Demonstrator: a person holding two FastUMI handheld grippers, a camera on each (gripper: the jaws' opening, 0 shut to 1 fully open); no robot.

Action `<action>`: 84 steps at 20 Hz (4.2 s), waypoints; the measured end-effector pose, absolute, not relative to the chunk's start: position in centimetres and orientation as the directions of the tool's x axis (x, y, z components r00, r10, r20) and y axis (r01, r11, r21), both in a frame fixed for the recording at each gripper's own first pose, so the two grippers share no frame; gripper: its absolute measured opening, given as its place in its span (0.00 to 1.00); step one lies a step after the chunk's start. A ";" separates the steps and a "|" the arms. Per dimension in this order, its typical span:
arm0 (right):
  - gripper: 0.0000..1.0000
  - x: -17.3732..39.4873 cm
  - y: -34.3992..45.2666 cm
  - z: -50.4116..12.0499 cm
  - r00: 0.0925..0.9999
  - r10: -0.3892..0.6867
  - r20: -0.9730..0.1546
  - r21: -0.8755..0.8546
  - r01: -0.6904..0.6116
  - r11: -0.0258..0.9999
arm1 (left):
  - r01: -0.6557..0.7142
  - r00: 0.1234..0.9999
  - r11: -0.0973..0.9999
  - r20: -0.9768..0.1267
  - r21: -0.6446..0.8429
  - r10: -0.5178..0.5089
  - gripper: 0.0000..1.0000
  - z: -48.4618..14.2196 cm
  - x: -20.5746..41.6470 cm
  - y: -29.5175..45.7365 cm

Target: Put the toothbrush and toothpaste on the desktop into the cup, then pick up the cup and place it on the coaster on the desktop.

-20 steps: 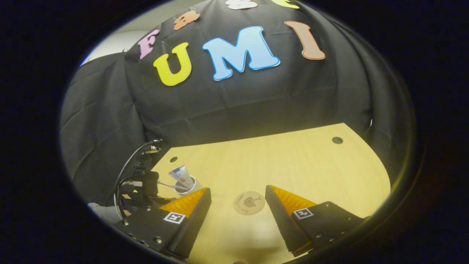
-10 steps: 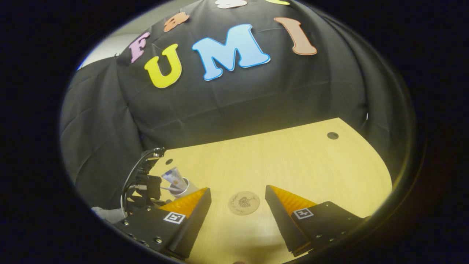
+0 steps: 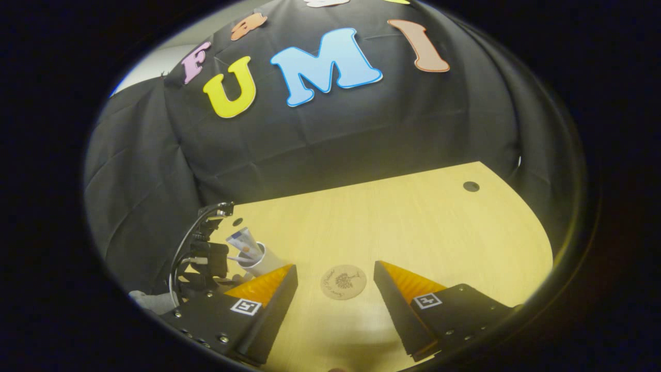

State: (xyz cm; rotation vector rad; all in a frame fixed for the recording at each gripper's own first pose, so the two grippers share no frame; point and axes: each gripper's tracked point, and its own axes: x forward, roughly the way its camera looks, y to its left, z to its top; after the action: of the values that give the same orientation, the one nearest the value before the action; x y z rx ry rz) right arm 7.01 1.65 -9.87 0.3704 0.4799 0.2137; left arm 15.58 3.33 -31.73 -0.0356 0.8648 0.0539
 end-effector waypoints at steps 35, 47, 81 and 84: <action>0.91 3.1 -6.6 -11.0 0.890 0.108 -0.444 0.445 0.114 0.888 | 0.294 0.604 0.956 -0.775 0.000 -0.186 0.31 -33.5 16.2 -13.8; 0.91 2.6 -7.0 -10.9 0.892 0.109 -0.439 0.396 0.083 0.914 | 0.269 0.649 0.963 -0.740 0.006 -0.177 0.41 -31.5 15.9 -14.3; 0.91 -1.5 -7.0 -1.0 0.996 0.060 -0.072 0.070 -0.055 0.996 | 0.013 1.000 1.000 0.008 -0.017 -0.012 0.95 -6.2 1.7 -12.2; 0.91 -2.0 -6.4 -0.9 0.996 0.055 -0.064 0.061 -0.051 0.997 | 0.022 0.999 1.000 0.024 -0.011 -0.022 0.99 -6.2 1.1 -12.2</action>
State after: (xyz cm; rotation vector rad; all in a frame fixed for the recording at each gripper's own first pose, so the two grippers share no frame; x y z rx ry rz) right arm -1.96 -6.42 -0.85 0.0598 0.0656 0.0535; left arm 1.06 -12.16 -6.20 -0.0114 -0.0236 -0.0222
